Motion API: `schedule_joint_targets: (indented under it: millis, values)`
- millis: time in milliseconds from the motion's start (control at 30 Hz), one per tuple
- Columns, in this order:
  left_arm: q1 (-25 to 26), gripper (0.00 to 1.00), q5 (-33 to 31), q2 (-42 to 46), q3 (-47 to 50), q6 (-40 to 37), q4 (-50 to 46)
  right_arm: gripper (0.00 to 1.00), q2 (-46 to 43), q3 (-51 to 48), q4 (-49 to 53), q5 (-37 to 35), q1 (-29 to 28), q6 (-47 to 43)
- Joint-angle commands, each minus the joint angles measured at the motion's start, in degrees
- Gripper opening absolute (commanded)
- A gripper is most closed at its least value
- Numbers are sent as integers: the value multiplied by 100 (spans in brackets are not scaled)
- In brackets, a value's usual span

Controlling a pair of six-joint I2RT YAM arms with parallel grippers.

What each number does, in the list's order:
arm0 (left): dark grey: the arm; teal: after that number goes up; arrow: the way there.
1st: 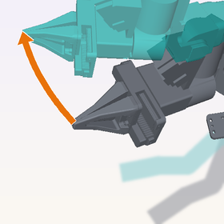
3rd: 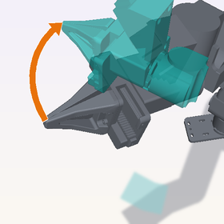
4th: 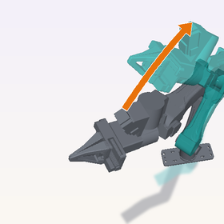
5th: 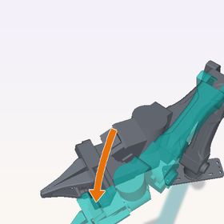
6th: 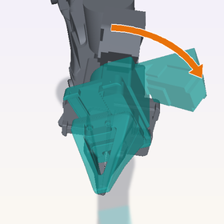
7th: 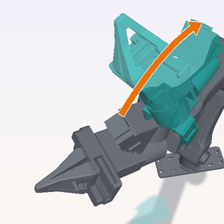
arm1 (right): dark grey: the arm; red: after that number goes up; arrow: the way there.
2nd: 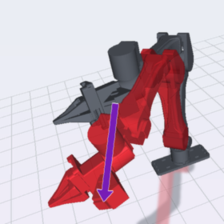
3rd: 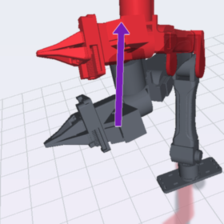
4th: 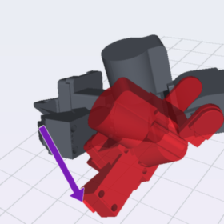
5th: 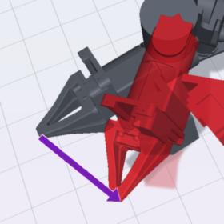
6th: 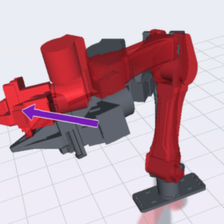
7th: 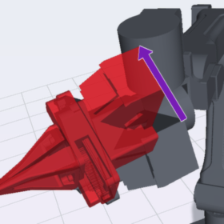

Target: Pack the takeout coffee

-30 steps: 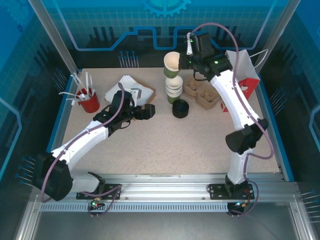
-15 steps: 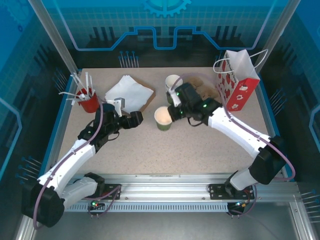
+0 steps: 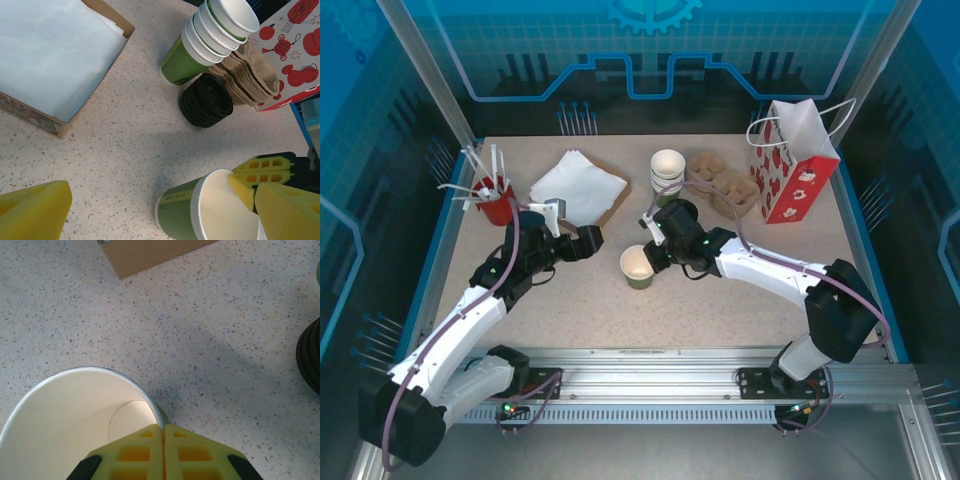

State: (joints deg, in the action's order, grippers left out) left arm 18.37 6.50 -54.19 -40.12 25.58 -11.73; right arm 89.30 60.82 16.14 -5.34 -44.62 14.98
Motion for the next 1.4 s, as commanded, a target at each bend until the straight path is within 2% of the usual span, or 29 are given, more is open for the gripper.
schedule_joint_targets:
  millis: [0, 67, 167, 367, 433, 533, 700, 900, 1100, 1367]
  values:
    - [16, 96, 96, 45, 32, 30, -64, 8, 157, -75, -349, -74, -90, 49]
    - [17, 96, 96, 33, -3, 12, -107, 9, 188, -70, -331, -72, -104, 74]
    - [25, 96, 97, 19, -18, -25, -111, 16, 138, -33, -238, -76, -101, 75]
    - [180, 96, 130, 14, -152, -64, -168, 47, -540, 184, 321, -215, -43, 9]
    - [328, 96, 137, -4, -195, -69, -90, 55, -794, 225, 522, -218, 156, -5]
    - [510, 96, 163, -100, -277, -53, 52, 60, -957, 223, 748, -211, 703, 43]
    - [676, 96, 167, -413, -511, -123, 140, 63, -722, 300, 891, -323, 1584, 137]
    - [786, 95, 140, -708, -728, -137, 219, 62, -16, 613, 737, -295, 2126, 487]
    - [874, 95, 106, -836, -851, -174, 207, 58, 985, 1266, 890, -712, 2233, 589]
    - [917, 95, 24, -839, -946, -251, 95, 46, 1834, 1854, 926, -819, 2255, 615]
